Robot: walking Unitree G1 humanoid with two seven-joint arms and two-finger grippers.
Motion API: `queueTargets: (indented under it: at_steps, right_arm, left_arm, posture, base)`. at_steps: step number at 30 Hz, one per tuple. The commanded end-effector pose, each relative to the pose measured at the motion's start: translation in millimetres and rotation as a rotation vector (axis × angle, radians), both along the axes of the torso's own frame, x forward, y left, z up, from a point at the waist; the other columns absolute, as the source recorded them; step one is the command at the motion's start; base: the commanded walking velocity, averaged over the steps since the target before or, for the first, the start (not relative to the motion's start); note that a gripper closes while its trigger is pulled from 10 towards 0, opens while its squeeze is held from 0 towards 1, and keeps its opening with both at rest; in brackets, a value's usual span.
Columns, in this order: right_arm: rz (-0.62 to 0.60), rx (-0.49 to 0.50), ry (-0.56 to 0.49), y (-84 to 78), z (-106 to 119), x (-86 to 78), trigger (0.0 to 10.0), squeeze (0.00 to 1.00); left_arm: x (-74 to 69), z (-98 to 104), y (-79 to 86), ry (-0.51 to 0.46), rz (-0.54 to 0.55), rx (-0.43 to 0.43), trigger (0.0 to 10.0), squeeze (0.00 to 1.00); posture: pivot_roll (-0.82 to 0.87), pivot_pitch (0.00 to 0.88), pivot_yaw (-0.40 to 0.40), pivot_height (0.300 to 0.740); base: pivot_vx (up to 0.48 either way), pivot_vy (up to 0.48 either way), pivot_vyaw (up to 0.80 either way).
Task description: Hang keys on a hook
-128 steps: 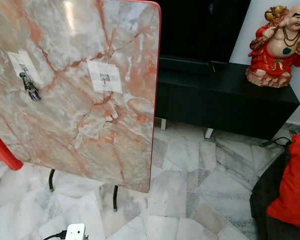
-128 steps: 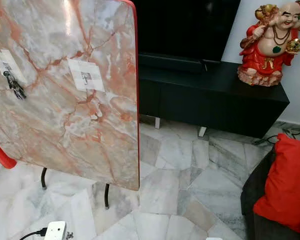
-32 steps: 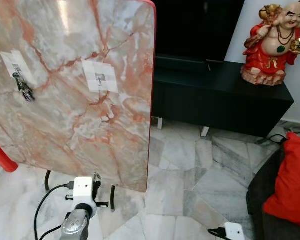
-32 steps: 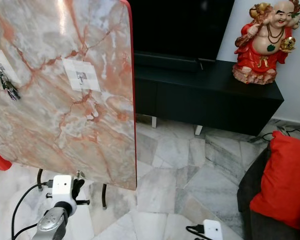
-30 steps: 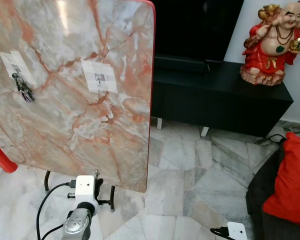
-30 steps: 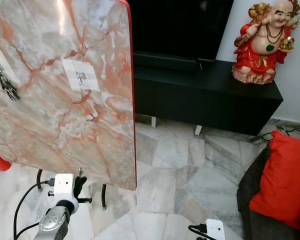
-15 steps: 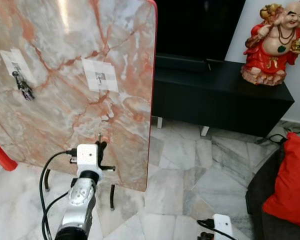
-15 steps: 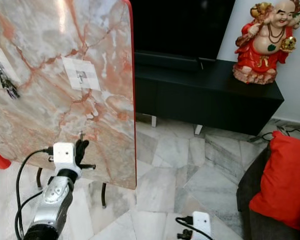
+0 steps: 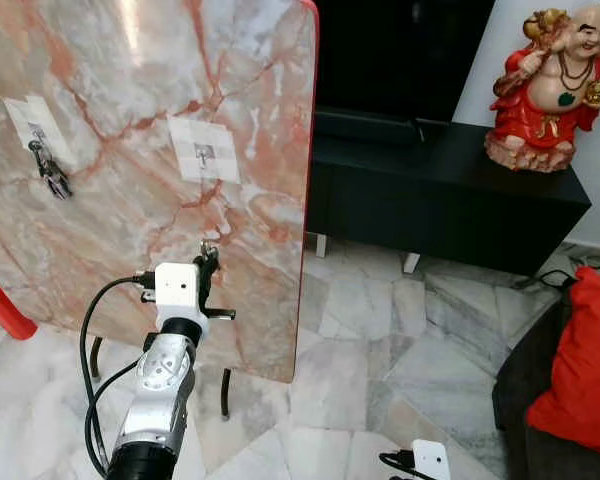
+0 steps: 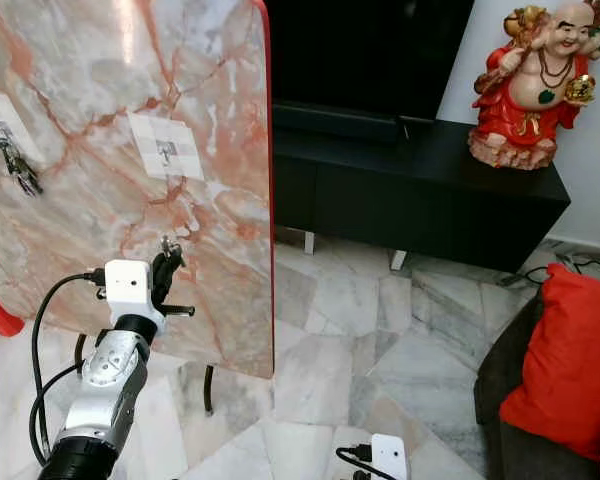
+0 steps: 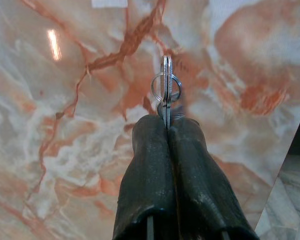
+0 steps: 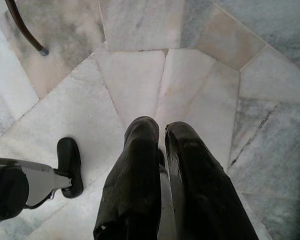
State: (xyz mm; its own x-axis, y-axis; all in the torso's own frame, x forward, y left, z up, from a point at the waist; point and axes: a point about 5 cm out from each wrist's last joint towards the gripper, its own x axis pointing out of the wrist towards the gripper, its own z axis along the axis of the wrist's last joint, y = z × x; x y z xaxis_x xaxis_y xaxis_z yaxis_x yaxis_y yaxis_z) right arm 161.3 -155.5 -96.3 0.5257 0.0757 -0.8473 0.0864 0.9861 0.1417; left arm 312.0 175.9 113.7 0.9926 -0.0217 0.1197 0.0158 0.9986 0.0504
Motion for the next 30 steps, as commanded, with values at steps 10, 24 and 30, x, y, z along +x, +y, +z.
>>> queueTargets:
  at_steps: [10, 24, 30]
  right_arm:
    - [0.023, -0.018, -0.014, -1.5, 1, 1.4, 10.0, 0.00]
    - [-0.013, -0.004, -0.039, -8.0, 5, 10.5, 10.0, 0.00]
    - [-0.017, -0.003, -0.035, -8.0, 5, 9.3, 10.0, 0.00]
  left_arm:
    - [3.5, 10, -6.3, -0.015, 0.000, -0.018, 10.0, 0.00]
    - [2.1, 11, -8.6, -0.016, -0.013, -0.012, 10.0, 0.00]
    - [2.1, 13, -12.1, -0.024, -0.029, -0.006, 10.0, 0.00]
  posture:
    - [0.01, 0.000, -0.054, 0.740]
    - [0.01, 0.000, -0.049, 0.740]
    - [0.01, 0.000, -0.046, 0.740]
  base:
    - [0.000, 0.000, 0.00]
    - [0.000, 0.000, 0.25]
    - [0.000, 0.000, 0.00]
